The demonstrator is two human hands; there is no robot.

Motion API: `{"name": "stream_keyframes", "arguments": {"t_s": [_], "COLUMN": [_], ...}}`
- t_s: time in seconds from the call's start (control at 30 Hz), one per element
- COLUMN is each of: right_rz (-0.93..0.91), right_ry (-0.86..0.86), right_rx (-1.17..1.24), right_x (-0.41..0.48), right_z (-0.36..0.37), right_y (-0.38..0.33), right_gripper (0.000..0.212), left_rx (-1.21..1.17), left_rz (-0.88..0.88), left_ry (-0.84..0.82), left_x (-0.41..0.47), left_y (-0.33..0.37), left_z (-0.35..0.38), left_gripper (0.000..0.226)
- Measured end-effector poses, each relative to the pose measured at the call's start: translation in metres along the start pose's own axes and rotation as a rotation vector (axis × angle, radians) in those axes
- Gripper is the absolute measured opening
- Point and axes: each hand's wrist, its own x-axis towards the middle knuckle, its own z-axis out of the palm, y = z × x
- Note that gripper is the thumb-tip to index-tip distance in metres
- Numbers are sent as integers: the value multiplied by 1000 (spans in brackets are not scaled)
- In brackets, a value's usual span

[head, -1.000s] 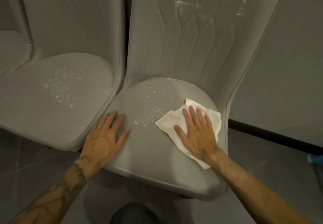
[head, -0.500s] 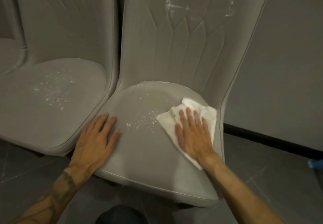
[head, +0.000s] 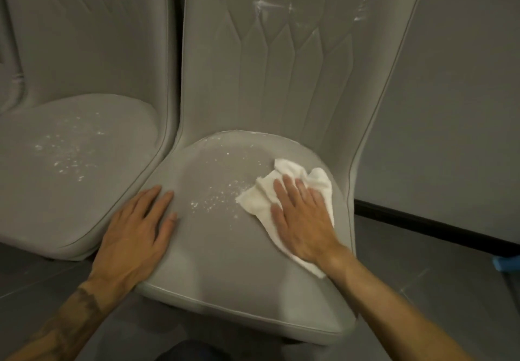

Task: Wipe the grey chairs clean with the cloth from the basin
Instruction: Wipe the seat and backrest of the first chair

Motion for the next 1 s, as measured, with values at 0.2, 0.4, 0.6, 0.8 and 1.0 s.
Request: {"name": "stream_keyframes", "arguments": {"t_s": [0.2,0.4,0.6,0.8,1.0], "right_rz": [219,-78,230,-145,133], "right_ry": [63,0,72,-31,20], "right_rx": [-70,28,-78,21,-8], "right_x": [53,-12,25,-49,-7], "right_z": [-24,10,-17,16,-13], "right_y": [28,0,27,-34,7], "right_gripper": [61,65,62,62,61], "left_rx": [-5,-9,9,21,33], "left_rz": [-10,0,-14,-20,-20], "left_ry": [-8,12,10,-2,9], "left_x": [1,1,1,1,1], "left_y": [-3,-2,-1,1,2], "left_z": [3,2,2,-1,-2], "left_gripper": [74,68,66,68,65]}}
